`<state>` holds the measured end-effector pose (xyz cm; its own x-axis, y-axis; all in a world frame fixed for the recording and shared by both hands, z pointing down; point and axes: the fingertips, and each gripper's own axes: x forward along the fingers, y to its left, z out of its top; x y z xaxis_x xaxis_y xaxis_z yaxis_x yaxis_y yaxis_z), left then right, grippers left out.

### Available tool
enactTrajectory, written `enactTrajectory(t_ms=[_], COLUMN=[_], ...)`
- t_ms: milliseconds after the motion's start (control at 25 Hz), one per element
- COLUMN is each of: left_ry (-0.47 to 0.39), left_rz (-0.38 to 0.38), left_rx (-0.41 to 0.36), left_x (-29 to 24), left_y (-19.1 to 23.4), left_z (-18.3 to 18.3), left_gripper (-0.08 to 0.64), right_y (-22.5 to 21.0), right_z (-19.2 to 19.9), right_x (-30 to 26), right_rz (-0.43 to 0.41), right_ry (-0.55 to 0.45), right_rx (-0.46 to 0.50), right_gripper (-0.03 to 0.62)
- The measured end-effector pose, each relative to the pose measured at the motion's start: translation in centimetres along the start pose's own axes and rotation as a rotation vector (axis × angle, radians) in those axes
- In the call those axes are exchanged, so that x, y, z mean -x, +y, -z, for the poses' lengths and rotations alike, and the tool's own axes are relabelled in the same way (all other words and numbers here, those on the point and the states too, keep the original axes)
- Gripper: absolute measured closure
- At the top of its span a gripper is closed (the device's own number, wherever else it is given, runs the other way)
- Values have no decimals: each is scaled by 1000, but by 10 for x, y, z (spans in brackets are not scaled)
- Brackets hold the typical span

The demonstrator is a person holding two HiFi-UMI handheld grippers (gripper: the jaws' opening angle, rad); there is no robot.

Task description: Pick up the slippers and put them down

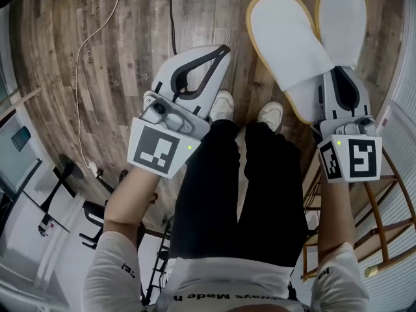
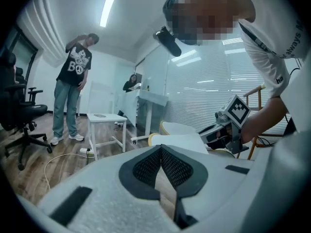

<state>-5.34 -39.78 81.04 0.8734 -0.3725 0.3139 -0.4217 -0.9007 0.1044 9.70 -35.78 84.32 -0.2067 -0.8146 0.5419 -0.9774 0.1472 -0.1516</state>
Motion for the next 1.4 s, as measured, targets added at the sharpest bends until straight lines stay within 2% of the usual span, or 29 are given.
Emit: enactTrajectory(t_ms=[120, 240, 400, 600, 800, 1080, 1280, 1400], left_ry=[-18, -11, -6, -17, -19, 16, 59, 102], left_rz=[7, 22, 29, 57, 82, 77, 52, 51], left_rx=[-4, -42, -30, -29, -14, 5, 13, -11], left_x=[-24, -48, -77, -103, -121, -133, -141, -146], left_y=[13, 22, 35, 35, 30, 27, 27, 24], left_z=[44, 95, 153, 212, 259, 313, 350, 377], left_gripper=[549, 549, 549, 549, 549, 549, 549, 549], right_y=[-15, -26, -42, -53, -51, -42, -43, -46], right_z=[38, 81, 131, 186, 227, 283, 318, 336], right_x=[-31, -65, -106, -140, -165, -190, -207, -217], right_rz=[-20, -54, -94, -100, -105, -118, -110, -94], right_ry=[-13, -17, -10, -3, 10, 61, 117, 166], right_rx=[-43, -69, -52, -15, 8, 18, 2, 14], right_gripper=[571, 571, 571, 571, 571, 571, 571, 571])
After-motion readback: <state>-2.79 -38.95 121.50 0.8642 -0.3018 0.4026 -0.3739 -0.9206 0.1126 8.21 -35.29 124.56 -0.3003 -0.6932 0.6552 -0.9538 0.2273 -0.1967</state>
